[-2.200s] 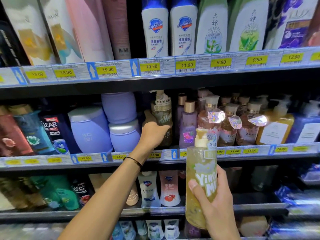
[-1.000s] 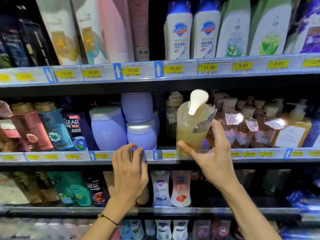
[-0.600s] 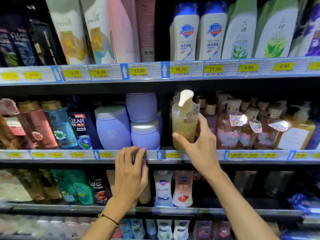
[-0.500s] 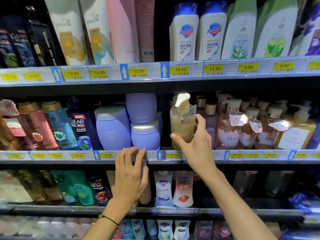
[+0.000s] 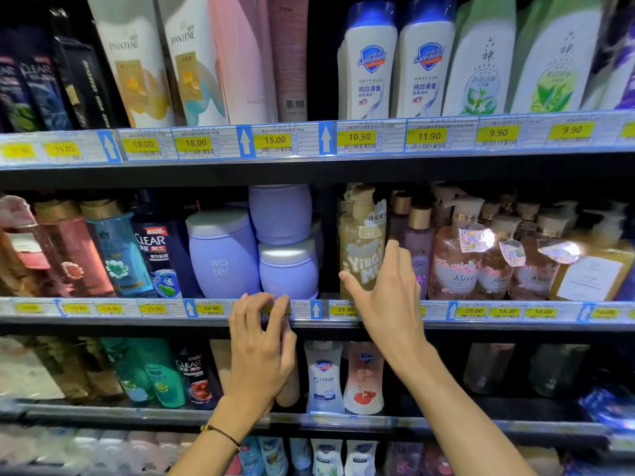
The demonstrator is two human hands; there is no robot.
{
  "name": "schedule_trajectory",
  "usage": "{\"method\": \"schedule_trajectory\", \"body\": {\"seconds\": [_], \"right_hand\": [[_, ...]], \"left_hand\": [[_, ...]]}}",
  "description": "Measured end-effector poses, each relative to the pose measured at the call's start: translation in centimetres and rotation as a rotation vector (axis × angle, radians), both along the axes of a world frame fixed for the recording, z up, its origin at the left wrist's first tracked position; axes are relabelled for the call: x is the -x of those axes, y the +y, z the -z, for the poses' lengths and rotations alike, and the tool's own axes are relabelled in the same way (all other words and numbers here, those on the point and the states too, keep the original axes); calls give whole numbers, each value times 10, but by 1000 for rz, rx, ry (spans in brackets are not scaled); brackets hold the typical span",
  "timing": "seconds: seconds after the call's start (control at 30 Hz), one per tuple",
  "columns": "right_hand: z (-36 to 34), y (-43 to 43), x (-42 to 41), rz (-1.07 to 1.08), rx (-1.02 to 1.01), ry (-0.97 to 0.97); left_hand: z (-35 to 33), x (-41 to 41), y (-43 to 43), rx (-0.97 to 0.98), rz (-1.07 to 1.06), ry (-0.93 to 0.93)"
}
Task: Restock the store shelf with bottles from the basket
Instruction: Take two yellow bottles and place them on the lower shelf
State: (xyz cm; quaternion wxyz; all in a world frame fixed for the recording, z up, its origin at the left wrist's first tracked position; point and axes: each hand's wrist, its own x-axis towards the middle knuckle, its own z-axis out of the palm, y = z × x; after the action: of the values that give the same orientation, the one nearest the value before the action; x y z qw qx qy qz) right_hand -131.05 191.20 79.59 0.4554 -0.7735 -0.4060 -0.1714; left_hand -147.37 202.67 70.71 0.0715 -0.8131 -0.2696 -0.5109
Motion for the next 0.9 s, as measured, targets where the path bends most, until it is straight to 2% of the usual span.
{"method": "schedule_trajectory", "body": {"seconds": [0.37, 0.67, 0.9], "right_hand": [[6, 6, 0, -18, 17, -27], [18, 2, -4, -53, 32, -93], [32, -14, 20, 14, 9, -324]], "left_hand": [[3, -6, 3, -83, -48, -18], [-9, 0, -9, -42, -113, 97], [-21, 14, -16, -6, -81, 266]]}}
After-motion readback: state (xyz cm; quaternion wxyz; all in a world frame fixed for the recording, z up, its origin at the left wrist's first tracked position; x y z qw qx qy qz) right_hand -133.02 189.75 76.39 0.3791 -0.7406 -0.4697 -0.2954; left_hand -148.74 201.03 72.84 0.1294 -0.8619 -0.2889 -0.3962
